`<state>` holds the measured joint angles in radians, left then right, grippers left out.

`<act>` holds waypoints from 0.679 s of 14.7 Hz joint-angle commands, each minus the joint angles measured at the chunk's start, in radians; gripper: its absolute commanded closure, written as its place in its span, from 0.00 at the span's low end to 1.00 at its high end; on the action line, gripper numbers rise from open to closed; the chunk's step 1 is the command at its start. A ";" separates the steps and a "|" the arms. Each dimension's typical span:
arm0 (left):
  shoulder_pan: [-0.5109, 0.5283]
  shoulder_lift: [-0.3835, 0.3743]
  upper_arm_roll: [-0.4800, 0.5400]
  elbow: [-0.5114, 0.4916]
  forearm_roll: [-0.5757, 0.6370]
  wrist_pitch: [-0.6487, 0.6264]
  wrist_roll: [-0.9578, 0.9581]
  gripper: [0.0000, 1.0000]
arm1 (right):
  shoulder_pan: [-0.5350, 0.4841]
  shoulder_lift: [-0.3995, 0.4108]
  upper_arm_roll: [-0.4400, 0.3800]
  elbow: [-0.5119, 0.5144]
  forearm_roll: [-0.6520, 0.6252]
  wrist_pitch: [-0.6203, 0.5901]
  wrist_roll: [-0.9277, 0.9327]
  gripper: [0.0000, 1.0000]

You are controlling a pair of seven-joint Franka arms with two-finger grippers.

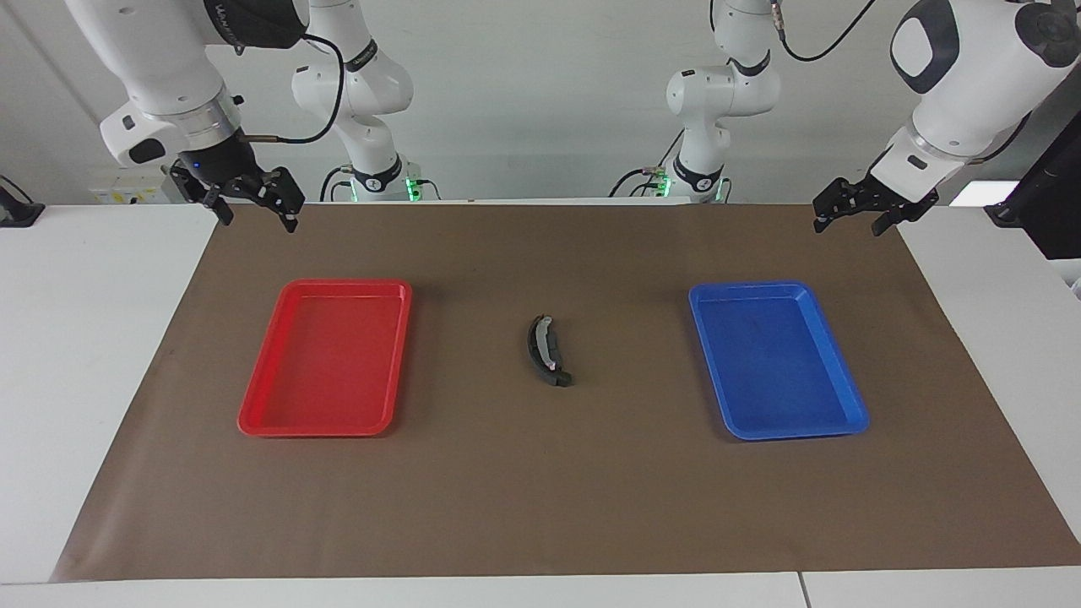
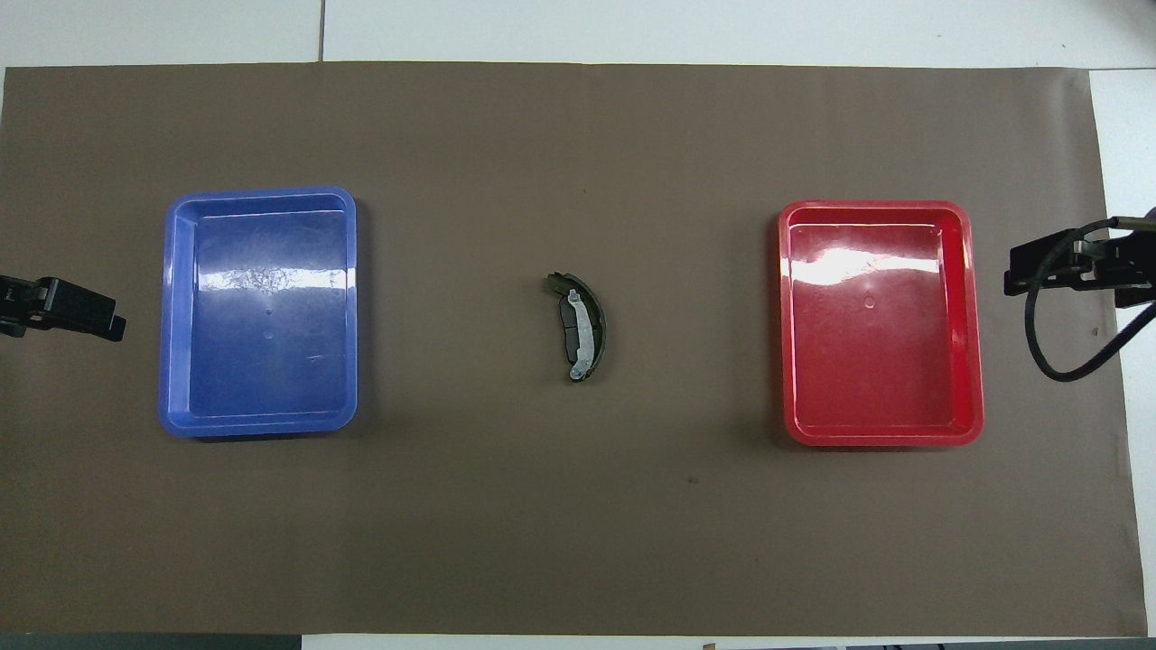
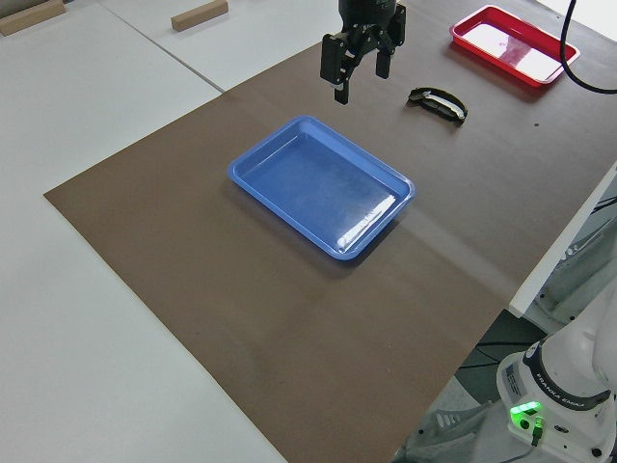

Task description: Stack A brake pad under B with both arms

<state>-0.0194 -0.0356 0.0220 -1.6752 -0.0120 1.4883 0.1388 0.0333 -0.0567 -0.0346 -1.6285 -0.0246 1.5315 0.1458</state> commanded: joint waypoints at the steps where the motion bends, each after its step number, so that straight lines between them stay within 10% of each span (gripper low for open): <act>1: 0.009 -0.027 -0.004 -0.028 0.004 0.000 0.002 0.00 | 0.000 0.001 0.001 0.009 -0.003 0.004 -0.037 0.00; 10: 0.009 -0.026 -0.005 -0.028 0.004 -0.002 0.002 0.00 | -0.013 0.000 -0.007 -0.002 -0.003 0.027 -0.074 0.00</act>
<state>-0.0194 -0.0356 0.0221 -1.6752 -0.0120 1.4883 0.1389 0.0319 -0.0565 -0.0410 -1.6283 -0.0247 1.5500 0.0945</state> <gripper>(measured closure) 0.000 0.000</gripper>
